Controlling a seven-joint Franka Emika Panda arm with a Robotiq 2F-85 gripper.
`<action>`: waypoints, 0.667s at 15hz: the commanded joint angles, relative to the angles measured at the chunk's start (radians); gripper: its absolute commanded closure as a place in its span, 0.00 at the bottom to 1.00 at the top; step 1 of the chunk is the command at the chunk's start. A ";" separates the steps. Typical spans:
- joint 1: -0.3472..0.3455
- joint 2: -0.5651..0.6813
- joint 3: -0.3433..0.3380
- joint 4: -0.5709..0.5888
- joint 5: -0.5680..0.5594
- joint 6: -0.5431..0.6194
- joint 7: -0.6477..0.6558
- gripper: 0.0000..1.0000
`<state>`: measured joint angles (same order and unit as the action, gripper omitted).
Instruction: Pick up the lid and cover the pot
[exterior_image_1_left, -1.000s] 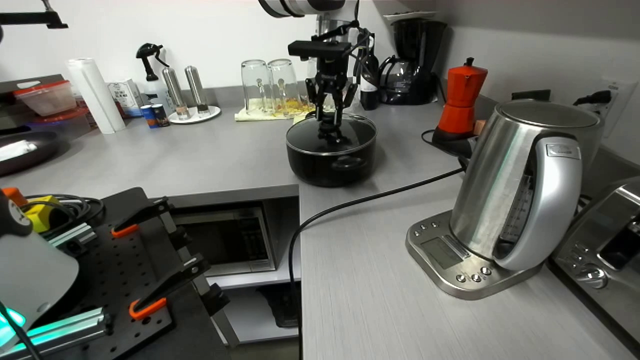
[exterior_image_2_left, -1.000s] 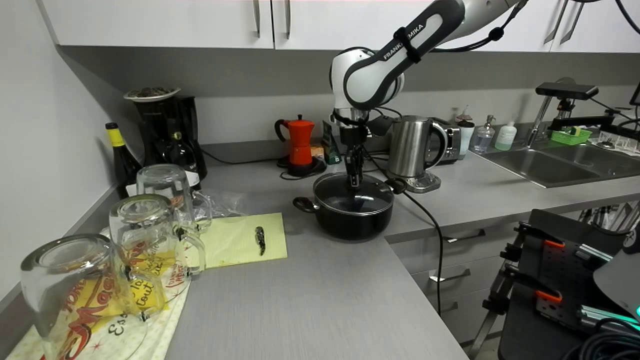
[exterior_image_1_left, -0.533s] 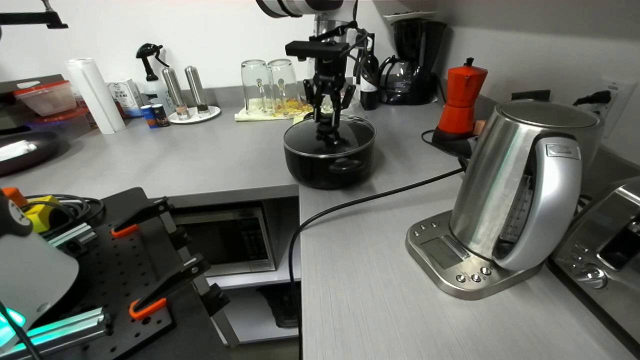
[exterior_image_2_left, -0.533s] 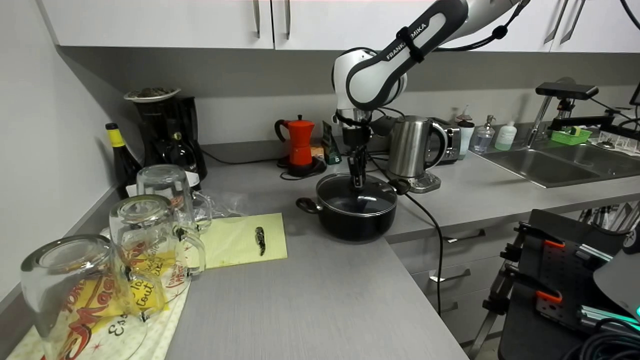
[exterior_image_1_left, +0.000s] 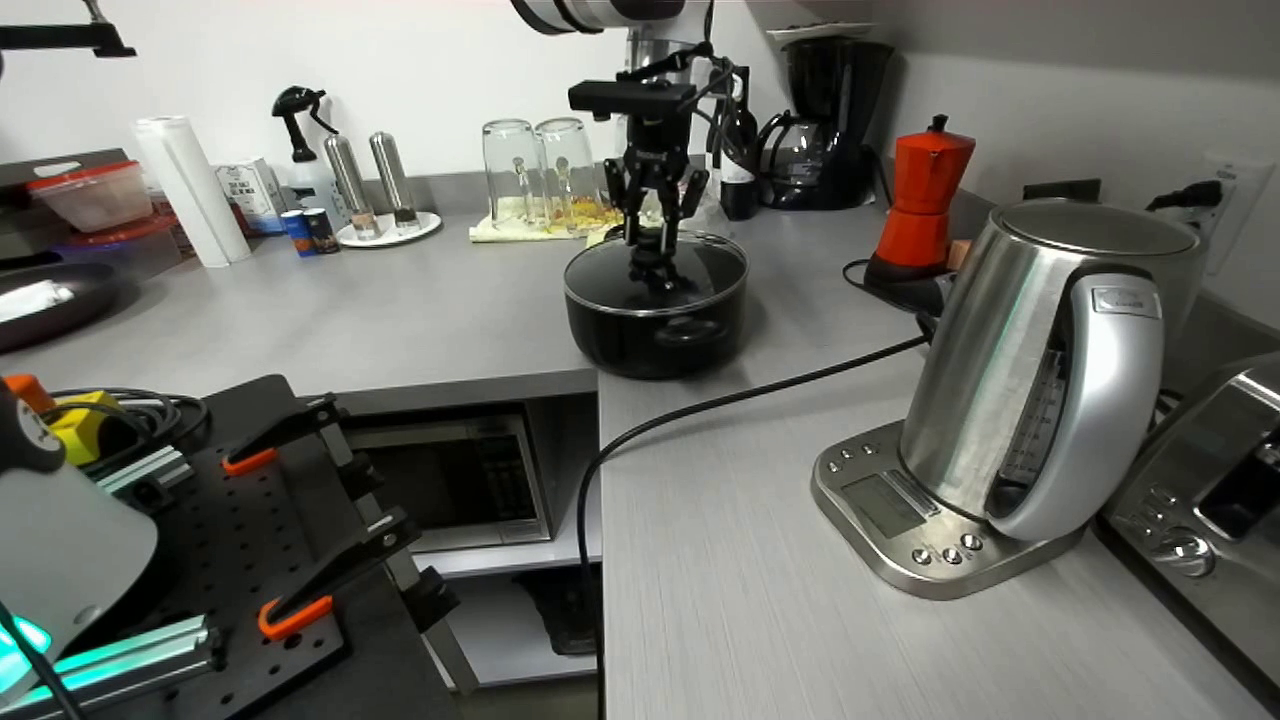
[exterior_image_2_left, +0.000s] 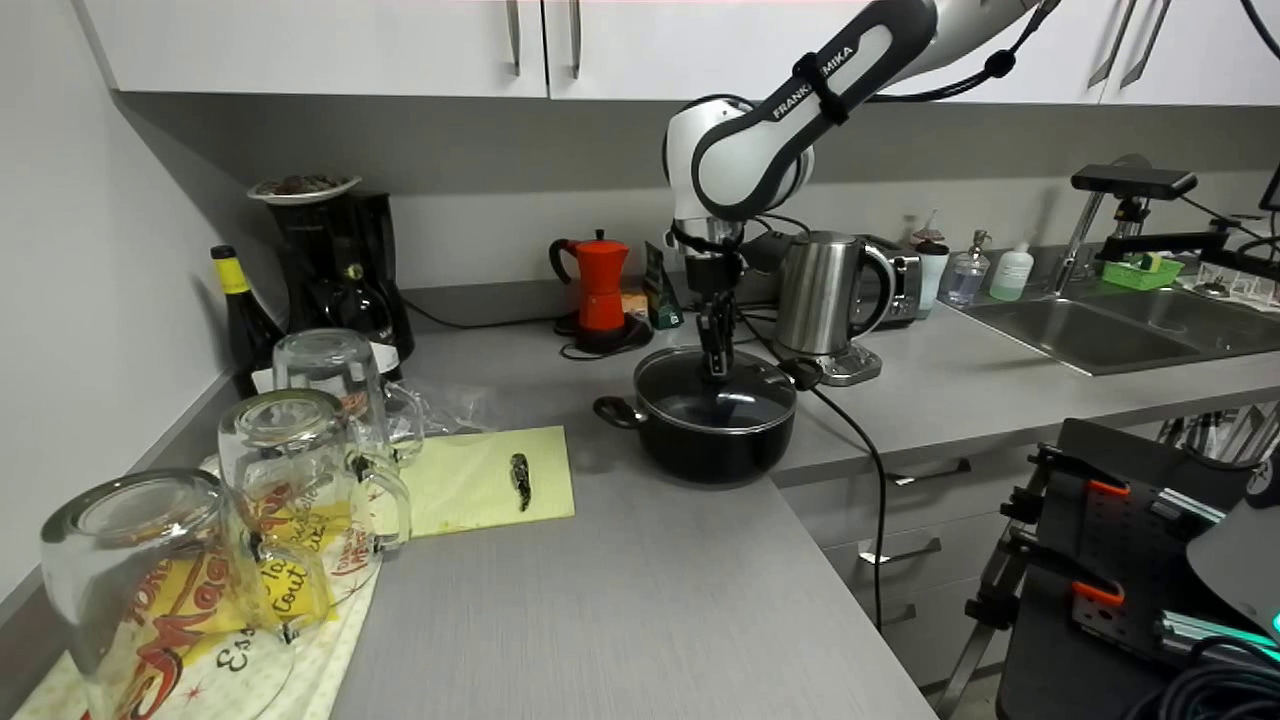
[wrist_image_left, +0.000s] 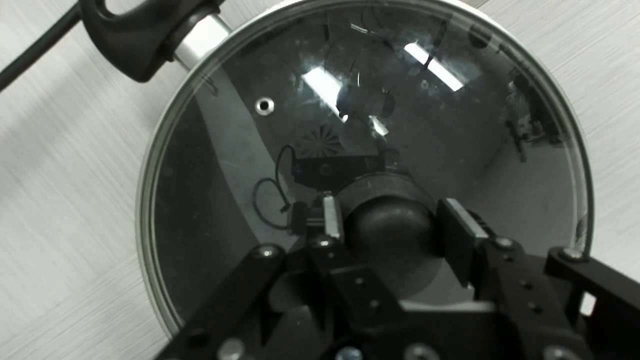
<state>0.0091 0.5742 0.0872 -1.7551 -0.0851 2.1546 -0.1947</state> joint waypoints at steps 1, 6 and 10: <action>0.018 -0.031 -0.010 -0.011 -0.005 -0.035 0.007 0.75; 0.022 -0.035 -0.012 -0.007 -0.008 -0.050 0.011 0.75; 0.024 -0.038 -0.011 -0.007 -0.007 -0.047 0.012 0.75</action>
<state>0.0164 0.5726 0.0870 -1.7543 -0.0870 2.1367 -0.1937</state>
